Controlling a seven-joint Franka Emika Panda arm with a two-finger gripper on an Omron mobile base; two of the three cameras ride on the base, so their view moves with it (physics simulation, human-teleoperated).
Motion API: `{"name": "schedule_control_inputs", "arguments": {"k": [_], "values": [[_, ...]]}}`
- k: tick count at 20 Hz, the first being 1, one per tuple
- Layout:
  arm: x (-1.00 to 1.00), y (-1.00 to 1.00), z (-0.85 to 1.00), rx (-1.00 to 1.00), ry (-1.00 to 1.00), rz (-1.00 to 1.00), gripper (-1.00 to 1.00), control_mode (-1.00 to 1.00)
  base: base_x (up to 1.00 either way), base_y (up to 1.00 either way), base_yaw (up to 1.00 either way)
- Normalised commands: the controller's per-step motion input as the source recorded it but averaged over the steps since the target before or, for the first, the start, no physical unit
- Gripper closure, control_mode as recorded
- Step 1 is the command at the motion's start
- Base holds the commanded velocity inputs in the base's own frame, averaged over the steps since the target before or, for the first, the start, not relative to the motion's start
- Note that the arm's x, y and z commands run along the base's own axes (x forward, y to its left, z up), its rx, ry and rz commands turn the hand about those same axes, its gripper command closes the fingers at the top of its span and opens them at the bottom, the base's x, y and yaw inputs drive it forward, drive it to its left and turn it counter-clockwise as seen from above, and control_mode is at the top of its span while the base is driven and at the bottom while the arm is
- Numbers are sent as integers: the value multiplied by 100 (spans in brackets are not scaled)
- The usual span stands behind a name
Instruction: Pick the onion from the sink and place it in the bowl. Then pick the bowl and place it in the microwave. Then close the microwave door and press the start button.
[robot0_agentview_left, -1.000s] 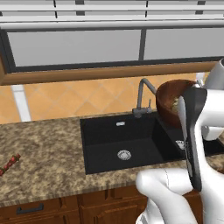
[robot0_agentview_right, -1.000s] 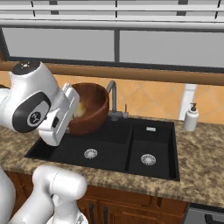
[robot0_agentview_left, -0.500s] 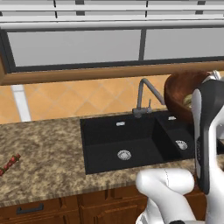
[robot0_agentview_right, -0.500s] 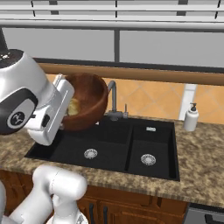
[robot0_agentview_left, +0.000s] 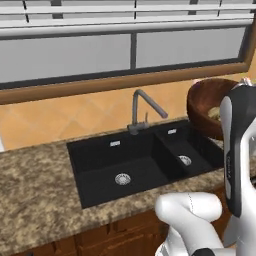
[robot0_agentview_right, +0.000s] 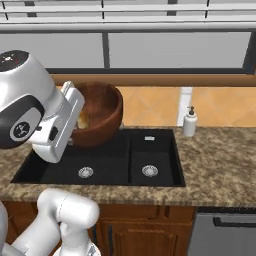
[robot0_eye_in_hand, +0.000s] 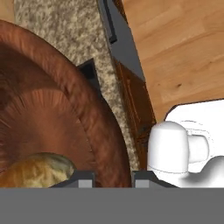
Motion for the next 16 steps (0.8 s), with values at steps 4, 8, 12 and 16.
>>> {"name": "schedule_control_inputs", "arguments": {"k": [4, 8, 12, 16], "values": [[0, 0, 0, 0, 0, 0, 100, 100, 0, -18, -96], [0, 0, 0, 0, 0, 0, 100, 100, 0, -4, -99], [0, 0, 0, 0, 0, 0, 100, 100, 0, -45, -88], [0, 0, 0, 0, 0, 0, 100, 100, 0, -56, -84]]}}
